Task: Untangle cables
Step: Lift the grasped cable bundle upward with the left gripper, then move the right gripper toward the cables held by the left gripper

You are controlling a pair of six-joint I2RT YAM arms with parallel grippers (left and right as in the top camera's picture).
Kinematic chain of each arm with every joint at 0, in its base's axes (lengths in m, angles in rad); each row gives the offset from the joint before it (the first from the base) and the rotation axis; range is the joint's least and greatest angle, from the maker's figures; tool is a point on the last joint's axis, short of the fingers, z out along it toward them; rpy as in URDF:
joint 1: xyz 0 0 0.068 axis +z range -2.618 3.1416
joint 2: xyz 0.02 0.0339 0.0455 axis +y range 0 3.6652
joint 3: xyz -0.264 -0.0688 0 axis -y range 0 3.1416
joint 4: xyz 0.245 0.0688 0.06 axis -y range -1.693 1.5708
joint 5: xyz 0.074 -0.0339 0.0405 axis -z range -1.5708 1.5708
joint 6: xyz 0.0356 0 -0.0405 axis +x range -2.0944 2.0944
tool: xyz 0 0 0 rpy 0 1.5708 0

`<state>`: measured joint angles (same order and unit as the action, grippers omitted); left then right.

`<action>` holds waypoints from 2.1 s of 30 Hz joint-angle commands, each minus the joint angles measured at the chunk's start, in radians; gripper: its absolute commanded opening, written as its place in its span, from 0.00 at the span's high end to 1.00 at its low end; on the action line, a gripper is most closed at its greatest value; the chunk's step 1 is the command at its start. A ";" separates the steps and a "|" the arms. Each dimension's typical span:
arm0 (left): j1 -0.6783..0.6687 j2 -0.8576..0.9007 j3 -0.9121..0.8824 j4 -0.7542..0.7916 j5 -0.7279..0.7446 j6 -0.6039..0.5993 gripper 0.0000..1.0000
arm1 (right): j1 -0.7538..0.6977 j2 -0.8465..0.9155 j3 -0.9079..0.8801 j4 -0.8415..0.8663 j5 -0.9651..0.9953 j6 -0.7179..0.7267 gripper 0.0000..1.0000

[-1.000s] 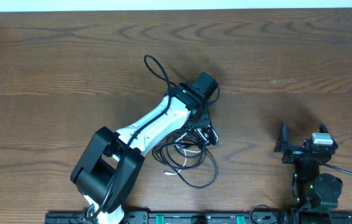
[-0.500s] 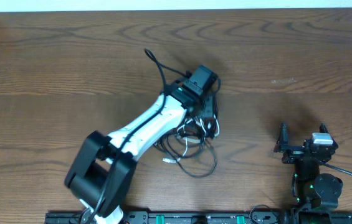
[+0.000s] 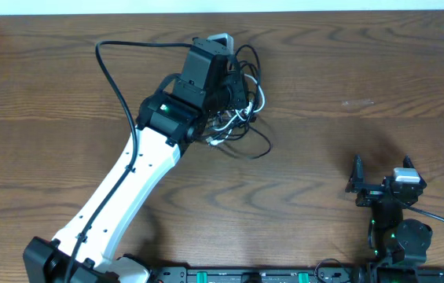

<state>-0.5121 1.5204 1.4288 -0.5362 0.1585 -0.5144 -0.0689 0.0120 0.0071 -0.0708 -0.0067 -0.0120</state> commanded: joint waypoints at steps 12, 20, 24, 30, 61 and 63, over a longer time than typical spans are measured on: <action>0.003 -0.011 0.019 0.003 0.016 0.024 0.92 | -0.006 0.000 0.053 0.031 -0.213 0.056 0.01; 0.003 -0.011 0.019 0.003 0.016 0.024 0.92 | -0.006 0.300 0.370 -0.235 -0.223 0.038 0.01; 0.003 -0.011 0.019 0.003 0.013 0.024 0.92 | -0.006 0.495 0.482 -0.271 -0.312 0.006 0.01; 0.003 -0.011 0.019 0.003 0.013 0.024 0.92 | -0.006 0.855 0.642 -0.262 -0.678 0.007 0.01; 0.003 -0.011 0.019 0.052 -0.152 -0.558 0.92 | 0.300 1.408 0.664 0.644 -1.050 0.404 0.24; 0.003 -0.011 0.019 0.051 -0.152 -0.598 0.92 | 0.316 1.408 0.664 0.608 -1.008 0.365 0.24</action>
<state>-0.5121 1.5204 1.4288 -0.4904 0.0319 -0.9817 0.2203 1.4166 0.6613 0.5655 -1.0706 0.5087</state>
